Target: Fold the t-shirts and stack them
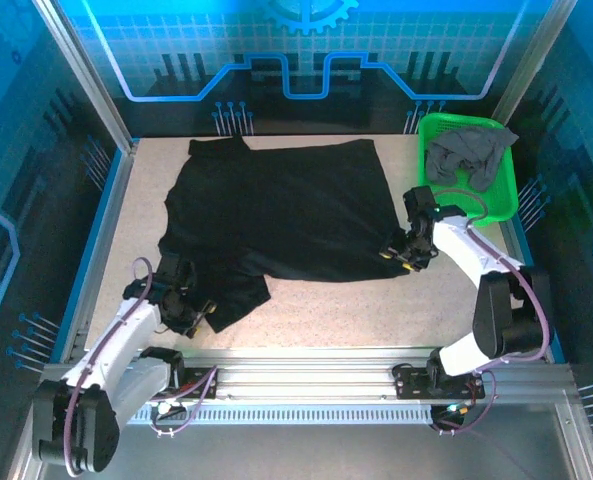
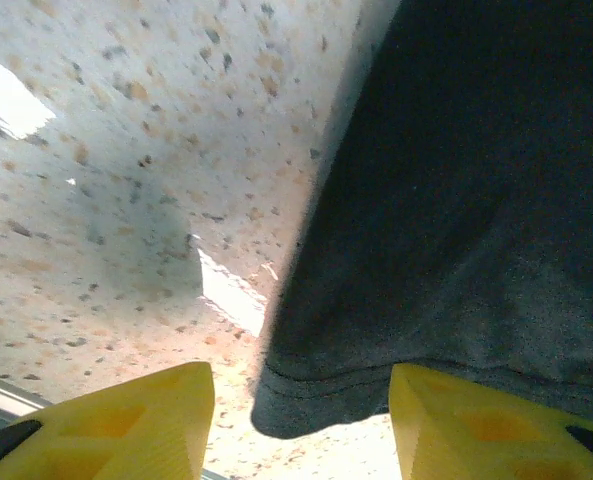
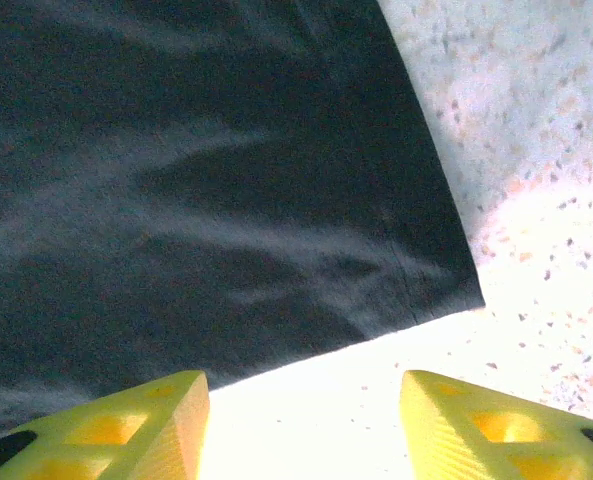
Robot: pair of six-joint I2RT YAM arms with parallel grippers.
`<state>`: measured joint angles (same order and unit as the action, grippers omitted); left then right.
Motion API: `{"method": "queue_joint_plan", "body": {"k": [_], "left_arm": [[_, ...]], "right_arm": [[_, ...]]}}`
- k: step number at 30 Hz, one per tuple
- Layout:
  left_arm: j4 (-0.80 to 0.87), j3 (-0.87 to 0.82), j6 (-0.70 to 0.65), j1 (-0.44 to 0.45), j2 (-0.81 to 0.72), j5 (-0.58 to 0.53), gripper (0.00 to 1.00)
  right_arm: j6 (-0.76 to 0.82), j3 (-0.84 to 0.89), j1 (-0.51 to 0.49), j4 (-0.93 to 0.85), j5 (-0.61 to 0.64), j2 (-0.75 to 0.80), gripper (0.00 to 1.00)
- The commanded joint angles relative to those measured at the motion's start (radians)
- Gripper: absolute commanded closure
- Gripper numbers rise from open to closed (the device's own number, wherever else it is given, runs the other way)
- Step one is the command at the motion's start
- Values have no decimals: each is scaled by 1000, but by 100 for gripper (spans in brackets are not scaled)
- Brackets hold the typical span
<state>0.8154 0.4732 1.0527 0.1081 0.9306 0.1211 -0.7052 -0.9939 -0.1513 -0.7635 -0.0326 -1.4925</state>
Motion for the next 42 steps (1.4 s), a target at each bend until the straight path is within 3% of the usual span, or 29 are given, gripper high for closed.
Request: {"method": "queue_joint_plan", "body": {"k": [1,5,8,11,13,14,19,22,28,38,42], "left_arm": [[-83,-27,66,37,55,47,49],[-169,-63,116,93,134,60,50],[-270,-101,151,120,182,59,58],[-314,-92,152,125,246,37,77],[-284,-65,149,140,241,12,97],[-254,-54,150,148,221,-1,100],[-78,-38,194,157,42,-17,100],[-15,-50,228,158,-48,-5,100],[80,-31,260,157,-135,-25,100],[318,93,318,157,-279,-116,100],[328,94,363,157,-315,-89,100]], "right_arm": [[0,54,6,31,-28,51,45],[-29,129,55,70,-54,72,45],[-36,156,75,86,-60,80,46],[-40,167,84,98,-48,81,46],[-56,174,94,93,-25,82,46],[-66,180,101,93,-19,83,46],[-112,199,118,138,-2,55,47],[-112,184,118,173,-9,9,52],[-95,155,118,184,-1,-85,64],[-47,79,100,181,27,-132,72],[-41,73,71,157,42,-135,86]]}}
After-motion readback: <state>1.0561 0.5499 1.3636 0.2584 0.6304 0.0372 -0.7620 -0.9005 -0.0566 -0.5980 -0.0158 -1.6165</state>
